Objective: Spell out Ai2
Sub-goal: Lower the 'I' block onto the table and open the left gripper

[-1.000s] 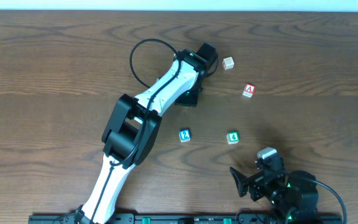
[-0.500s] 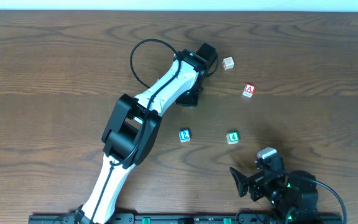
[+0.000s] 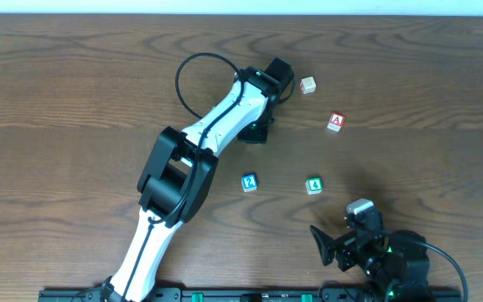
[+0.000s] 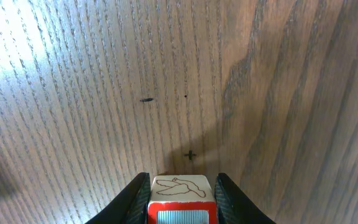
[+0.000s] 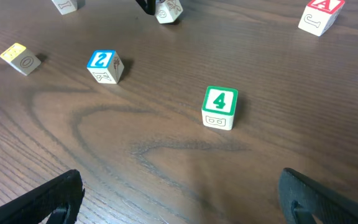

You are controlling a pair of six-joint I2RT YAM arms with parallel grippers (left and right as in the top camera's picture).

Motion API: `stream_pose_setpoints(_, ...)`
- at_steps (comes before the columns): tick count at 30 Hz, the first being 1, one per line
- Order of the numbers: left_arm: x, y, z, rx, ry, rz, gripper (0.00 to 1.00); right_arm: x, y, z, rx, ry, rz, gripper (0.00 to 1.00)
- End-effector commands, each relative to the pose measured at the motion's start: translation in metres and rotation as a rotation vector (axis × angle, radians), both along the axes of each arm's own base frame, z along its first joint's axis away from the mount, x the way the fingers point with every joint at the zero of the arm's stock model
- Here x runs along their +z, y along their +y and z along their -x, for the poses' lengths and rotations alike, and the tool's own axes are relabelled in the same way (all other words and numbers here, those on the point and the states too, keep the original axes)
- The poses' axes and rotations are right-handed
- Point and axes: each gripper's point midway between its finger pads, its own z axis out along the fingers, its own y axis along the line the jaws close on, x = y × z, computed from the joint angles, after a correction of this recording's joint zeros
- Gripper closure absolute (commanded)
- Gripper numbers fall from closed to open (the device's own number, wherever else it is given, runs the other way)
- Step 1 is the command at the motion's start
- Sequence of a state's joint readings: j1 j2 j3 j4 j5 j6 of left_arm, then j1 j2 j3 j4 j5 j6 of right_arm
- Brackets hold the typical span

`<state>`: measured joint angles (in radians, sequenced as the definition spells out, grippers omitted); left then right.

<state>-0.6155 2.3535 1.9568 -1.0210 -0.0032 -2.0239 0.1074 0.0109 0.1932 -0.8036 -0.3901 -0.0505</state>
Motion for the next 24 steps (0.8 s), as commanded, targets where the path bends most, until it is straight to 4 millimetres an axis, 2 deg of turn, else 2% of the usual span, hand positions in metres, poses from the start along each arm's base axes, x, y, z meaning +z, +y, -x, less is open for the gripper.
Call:
stream_pose_setpoints(1, -0.006, 0.001, 0.0, 0.06, 0.009, -0.006, 0.65, -0.001, 0.0, 0.0, -0.007, 0.007, -0.015, 0.01)
stream_pose_setpoints(7, -0.006, 0.001, -0.001, 0.06, 0.008, -0.006, 0.53, -0.001, 0.0, 0.0, -0.007, 0.007, -0.015, 0.01)
stream_pose_setpoints(12, -0.006, 0.001, -0.001, 0.061, 0.008, -0.005, 0.54, -0.001, 0.0, 0.0, -0.007, 0.007, -0.015, 0.01)
stream_pose_setpoints(16, -0.003, 0.0, -0.002, 0.064, 0.019, 0.018, 0.58, -0.001, 0.0, 0.0, -0.007, 0.007, -0.015, 0.01)
stream_pose_setpoints(20, 0.005, 0.009, -0.004, 0.077, 0.021, 0.021, 0.58, -0.001, 0.0, 0.0, -0.007, 0.007, -0.015, 0.01)
stream_pose_setpoints(24, 0.016, 0.029, -0.001, 0.109, 0.052, -0.001, 0.58, -0.001, 0.0, 0.0, -0.007, 0.007, -0.015, 0.01)
